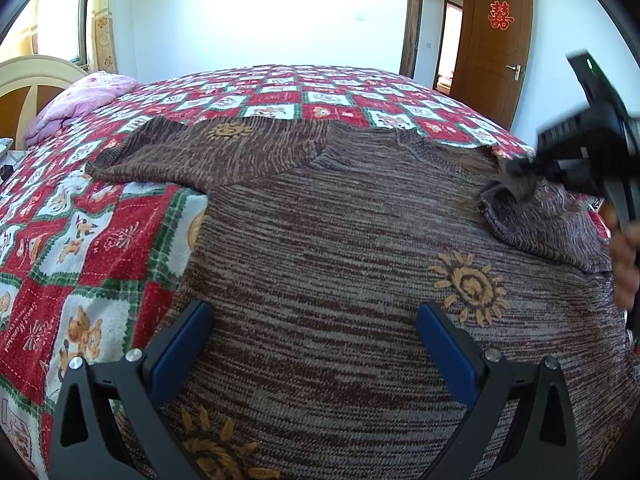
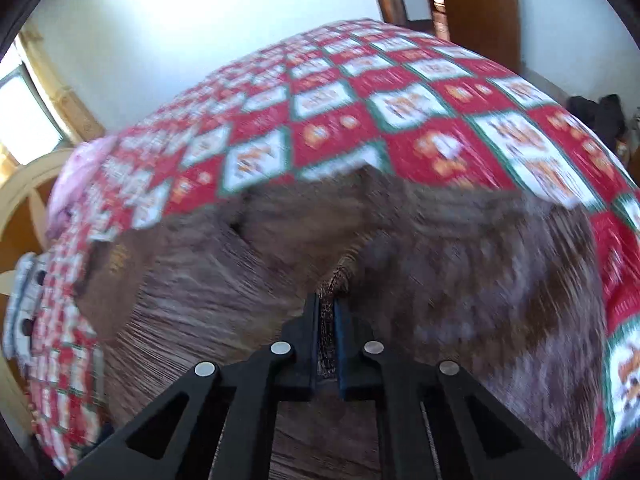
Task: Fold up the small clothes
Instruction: 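Fold the sleeve across the sweater body with the right gripper and release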
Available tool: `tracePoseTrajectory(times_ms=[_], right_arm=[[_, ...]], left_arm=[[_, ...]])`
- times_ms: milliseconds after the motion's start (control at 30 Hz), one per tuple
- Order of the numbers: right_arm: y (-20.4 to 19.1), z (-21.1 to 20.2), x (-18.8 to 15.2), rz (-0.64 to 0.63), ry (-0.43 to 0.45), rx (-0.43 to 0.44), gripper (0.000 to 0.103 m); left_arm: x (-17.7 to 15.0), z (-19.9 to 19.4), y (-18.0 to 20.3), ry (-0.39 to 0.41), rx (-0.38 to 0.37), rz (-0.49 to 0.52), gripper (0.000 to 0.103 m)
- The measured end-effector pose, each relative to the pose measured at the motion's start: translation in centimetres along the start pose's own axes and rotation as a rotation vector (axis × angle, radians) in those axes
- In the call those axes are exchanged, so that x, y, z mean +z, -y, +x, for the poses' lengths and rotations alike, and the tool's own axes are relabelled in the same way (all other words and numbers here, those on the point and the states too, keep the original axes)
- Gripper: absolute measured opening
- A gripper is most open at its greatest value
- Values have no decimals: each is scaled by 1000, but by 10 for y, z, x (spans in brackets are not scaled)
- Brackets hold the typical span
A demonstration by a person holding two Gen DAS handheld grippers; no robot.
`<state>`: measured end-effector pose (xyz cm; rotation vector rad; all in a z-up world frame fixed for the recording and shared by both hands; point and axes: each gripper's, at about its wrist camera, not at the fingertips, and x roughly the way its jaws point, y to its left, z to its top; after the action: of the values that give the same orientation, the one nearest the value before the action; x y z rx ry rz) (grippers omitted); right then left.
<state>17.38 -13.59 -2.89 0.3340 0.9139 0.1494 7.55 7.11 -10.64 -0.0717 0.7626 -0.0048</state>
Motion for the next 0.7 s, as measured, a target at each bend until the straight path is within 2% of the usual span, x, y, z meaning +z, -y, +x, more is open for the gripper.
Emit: tracePoseTrajectory(times_ms=[133, 200, 267, 333, 500, 533, 667, 700], right_arm=[[-14, 11, 20, 41, 24, 178, 9], [-18, 19, 23, 61, -24, 203, 20], [-14, 12, 20, 69, -2, 228, 20], [-3, -5, 13, 72, 66, 188, 20], [49, -51, -6, 103, 194, -44, 20], [59, -52, -7, 112, 183, -68, 20], [107, -26, -14, 171, 36, -176, 20], [116, -27, -19, 200, 50, -136, 20]], left_arm=[[0, 0, 0, 1, -1, 0, 103], [0, 0, 0, 1, -2, -1, 103], [0, 0, -1, 2, -2, -1, 103], [-1, 0, -1, 2, -3, -1, 103], [0, 1, 1, 5, 1, 1, 103], [0, 0, 2, 5, 2, 1, 103], [0, 1, 2, 3, 2, 2, 103], [0, 1, 2, 2, 2, 3, 103]])
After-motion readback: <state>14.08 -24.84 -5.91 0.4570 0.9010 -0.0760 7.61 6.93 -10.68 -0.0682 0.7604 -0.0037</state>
